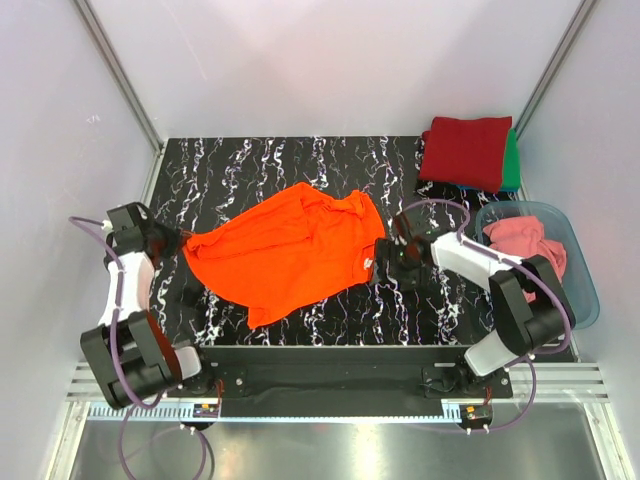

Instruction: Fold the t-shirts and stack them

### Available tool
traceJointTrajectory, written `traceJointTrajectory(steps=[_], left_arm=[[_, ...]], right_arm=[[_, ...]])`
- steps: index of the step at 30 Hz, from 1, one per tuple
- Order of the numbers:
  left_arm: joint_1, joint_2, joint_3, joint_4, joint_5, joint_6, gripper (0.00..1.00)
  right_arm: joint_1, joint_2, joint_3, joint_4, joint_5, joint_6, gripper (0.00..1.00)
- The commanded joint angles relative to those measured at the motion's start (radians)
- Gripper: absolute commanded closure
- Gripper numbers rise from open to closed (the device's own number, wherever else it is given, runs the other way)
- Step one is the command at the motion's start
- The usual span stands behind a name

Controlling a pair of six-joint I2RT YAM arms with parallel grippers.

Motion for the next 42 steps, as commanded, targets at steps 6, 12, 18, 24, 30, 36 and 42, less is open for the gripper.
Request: traceJointTrajectory(steps=[6, 12, 18, 24, 30, 36, 42], left_arm=[[-0.016, -0.146, -0.071, 0.03, 0.016, 0.001, 1.0], [-0.016, -0.195, -0.079, 0.027, 0.007, 0.024, 1.0], [-0.013, -0.253, 0.007, -0.048, 0.014, 0.061, 1.0], [-0.014, -0.346, 0.156, -0.16, 0.01, 0.058, 1.0], [-0.014, -0.35, 0.04, -0.157, 0.043, -0.001, 1.0], [-0.016, -0.347, -0.207, -0.061, 0.079, -0.002, 0.75], [-0.014, -0.326, -0.309, 0.03, 0.079, 0.012, 0.69]], right_arm=[[0.052, 0.062, -0.075, 0.304, -0.15, 0.081, 0.12], [0.073, 0.158, -0.049, 0.376, -0.194, 0.066, 0.65], [0.063, -0.048, 0.044, 0.155, 0.022, 0.005, 1.0], [-0.029, -0.144, 0.401, -0.169, 0.147, -0.13, 1.0], [-0.089, 0.172, 0.836, -0.334, 0.124, -0.245, 0.85], [-0.089, 0.248, 0.738, -0.288, 0.124, -0.175, 0.02], [-0.077, -0.048, 0.294, -0.093, 0.02, -0.059, 0.03]])
